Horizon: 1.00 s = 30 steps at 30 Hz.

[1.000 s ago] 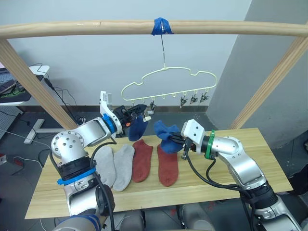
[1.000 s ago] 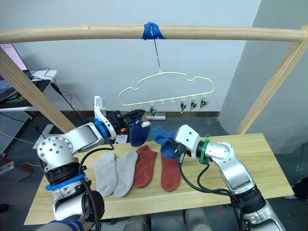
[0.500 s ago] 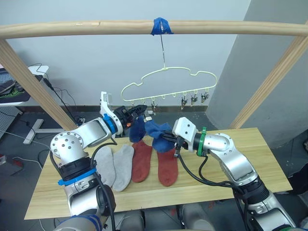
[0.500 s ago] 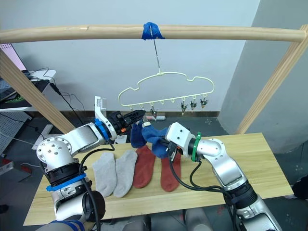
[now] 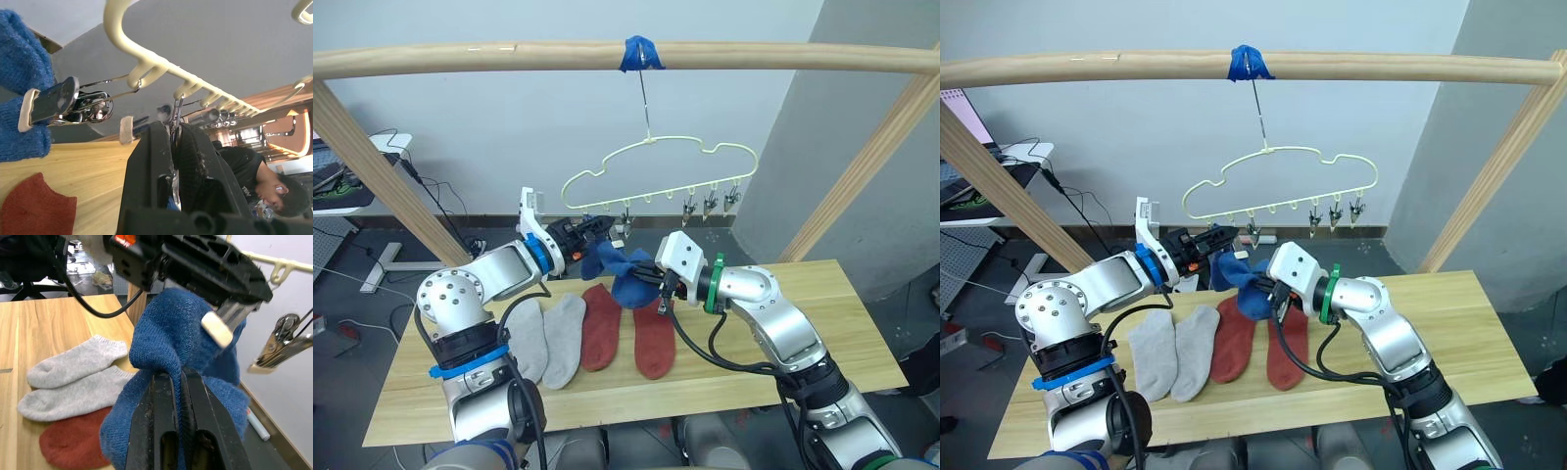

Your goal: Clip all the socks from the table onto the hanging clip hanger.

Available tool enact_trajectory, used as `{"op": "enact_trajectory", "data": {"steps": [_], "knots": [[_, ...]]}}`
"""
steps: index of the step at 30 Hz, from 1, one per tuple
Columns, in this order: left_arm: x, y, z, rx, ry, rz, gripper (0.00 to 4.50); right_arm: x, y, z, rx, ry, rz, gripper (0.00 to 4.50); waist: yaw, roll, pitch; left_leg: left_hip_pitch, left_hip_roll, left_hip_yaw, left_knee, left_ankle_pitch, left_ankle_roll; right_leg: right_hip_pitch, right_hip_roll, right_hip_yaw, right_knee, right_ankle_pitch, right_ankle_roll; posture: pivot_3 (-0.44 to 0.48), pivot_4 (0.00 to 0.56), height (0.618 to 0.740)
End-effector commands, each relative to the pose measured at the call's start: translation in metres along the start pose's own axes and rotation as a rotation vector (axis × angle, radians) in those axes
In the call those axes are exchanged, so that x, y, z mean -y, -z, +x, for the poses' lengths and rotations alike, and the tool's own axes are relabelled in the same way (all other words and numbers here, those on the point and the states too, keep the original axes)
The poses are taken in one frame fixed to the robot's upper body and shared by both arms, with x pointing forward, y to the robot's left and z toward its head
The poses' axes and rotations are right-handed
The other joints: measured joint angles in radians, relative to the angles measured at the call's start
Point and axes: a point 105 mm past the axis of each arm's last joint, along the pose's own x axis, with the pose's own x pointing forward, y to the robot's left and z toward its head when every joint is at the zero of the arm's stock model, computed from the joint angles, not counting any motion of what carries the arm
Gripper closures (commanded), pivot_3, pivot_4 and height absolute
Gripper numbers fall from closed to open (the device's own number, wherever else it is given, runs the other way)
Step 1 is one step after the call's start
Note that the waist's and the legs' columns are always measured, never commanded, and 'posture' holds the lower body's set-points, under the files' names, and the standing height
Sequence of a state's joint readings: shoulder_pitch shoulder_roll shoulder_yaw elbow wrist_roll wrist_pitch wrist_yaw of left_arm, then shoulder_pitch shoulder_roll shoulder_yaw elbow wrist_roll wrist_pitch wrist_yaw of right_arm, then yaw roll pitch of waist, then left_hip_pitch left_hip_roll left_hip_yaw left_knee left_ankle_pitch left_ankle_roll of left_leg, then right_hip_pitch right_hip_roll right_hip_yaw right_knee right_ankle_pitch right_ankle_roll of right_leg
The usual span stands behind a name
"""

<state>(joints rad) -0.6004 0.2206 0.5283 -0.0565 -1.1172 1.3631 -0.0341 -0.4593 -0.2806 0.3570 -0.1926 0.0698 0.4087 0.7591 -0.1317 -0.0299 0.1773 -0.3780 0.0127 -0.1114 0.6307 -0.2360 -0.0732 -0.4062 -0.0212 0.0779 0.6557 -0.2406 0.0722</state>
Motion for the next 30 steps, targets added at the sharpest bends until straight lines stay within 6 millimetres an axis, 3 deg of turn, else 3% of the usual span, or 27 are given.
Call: {"op": "enact_trajectory", "data": {"steps": [1,14,15,19,23,27,30], "knots": [[0.012,-0.003,-0.003,0.011,0.022,0.105,4.40,0.004,-0.008,0.002,0.026,0.012,-0.015,4.46,0.001,0.000,0.000,0.000,0.000,0.000,0.000,0.000,0.000,0.000,0.000,0.000,0.000,0.000,0.000,-0.080,0.145,0.740],[0.017,-0.011,-0.024,0.063,0.040,0.168,0.31,0.012,0.004,0.010,0.014,0.025,0.009,4.50,0.019,0.000,0.000,-0.001,0.000,-0.001,-0.001,0.000,0.000,0.000,0.000,-0.001,-0.004,0.000,0.000,-0.045,0.142,0.740],[0.018,-0.008,-0.029,0.044,0.046,0.192,0.01,0.012,0.005,0.010,0.014,0.021,0.026,4.25,0.019,0.000,0.000,-0.002,0.000,-0.001,-0.002,0.000,0.000,0.000,0.000,-0.001,-0.004,0.000,0.000,-0.037,0.141,0.740],[0.023,0.004,-0.042,-0.016,0.055,0.280,0.00,0.014,0.011,0.010,0.006,0.014,0.067,3.05,0.026,0.001,0.001,-0.003,0.001,-0.001,-0.002,-0.001,-0.001,0.000,-0.001,-0.002,-0.007,0.000,-0.001,-0.033,0.143,0.740],[0.013,0.012,-0.042,-0.035,-0.015,0.384,0.00,0.015,0.018,0.007,-0.012,0.012,0.084,1.64,0.045,0.001,0.001,-0.004,0.001,-0.001,-0.002,-0.001,-0.001,0.000,-0.001,-0.002,-0.008,0.000,-0.001,-0.035,0.144,0.740],[0.008,0.026,-0.037,-0.052,-0.029,0.497,0.00,0.018,0.032,-0.012,-0.062,0.037,0.075,0.22,0.056,0.001,0.001,-0.004,0.001,-0.001,-0.002,-0.001,-0.001,0.000,-0.001,-0.003,-0.009,0.000,-0.001,-0.046,0.148,0.740],[0.008,0.036,-0.034,-0.065,-0.013,0.577,0.00,0.021,0.041,-0.031,-0.102,0.063,0.065,0.04,0.062,0.002,0.001,-0.005,0.001,0.000,-0.002,-0.001,-0.002,0.000,-0.001,-0.003,-0.010,0.000,-0.001,-0.051,0.150,0.740]]}}
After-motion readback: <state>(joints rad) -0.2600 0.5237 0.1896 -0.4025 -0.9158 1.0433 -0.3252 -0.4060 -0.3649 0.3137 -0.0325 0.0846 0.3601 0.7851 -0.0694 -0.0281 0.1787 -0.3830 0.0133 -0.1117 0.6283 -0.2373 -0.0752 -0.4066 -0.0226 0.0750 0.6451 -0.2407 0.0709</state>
